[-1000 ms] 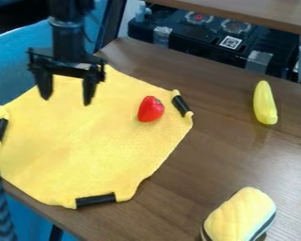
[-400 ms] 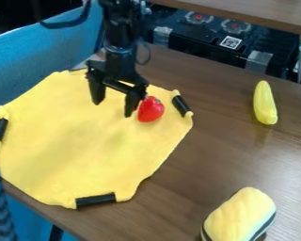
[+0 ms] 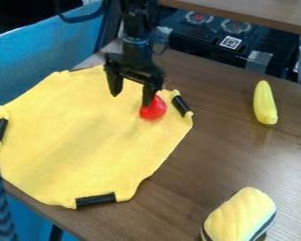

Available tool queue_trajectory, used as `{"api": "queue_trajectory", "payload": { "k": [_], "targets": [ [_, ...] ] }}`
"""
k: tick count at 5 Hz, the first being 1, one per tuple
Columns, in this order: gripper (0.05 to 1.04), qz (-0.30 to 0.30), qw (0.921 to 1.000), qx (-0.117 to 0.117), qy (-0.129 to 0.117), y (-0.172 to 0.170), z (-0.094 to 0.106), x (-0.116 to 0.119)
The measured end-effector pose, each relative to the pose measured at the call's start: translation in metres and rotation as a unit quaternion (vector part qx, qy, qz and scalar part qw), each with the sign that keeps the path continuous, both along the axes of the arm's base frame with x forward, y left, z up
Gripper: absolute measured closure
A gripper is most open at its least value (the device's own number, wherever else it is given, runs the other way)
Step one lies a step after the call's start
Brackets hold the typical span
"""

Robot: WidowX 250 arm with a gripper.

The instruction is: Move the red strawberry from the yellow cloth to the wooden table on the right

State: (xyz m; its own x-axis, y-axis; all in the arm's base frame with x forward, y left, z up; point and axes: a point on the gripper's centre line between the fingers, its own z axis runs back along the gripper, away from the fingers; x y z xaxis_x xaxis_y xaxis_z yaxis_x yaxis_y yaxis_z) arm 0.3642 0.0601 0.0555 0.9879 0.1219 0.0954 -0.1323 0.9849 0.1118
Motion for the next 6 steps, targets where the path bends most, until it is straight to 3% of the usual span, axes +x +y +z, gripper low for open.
{"api": "queue_trajectory", "payload": {
  "k": [1, 4, 6],
  "targets": [
    [0.083, -0.021, 0.9997, -0.003, 0.013, -0.011, -0.001, -0.002],
    [0.083, -0.042, 0.9990, -0.002, 0.012, -0.023, 0.004, -0.003],
    [0.083, -0.019, 0.9993, 0.009, 0.032, -0.019, -0.015, 0.009]
  ]
}}
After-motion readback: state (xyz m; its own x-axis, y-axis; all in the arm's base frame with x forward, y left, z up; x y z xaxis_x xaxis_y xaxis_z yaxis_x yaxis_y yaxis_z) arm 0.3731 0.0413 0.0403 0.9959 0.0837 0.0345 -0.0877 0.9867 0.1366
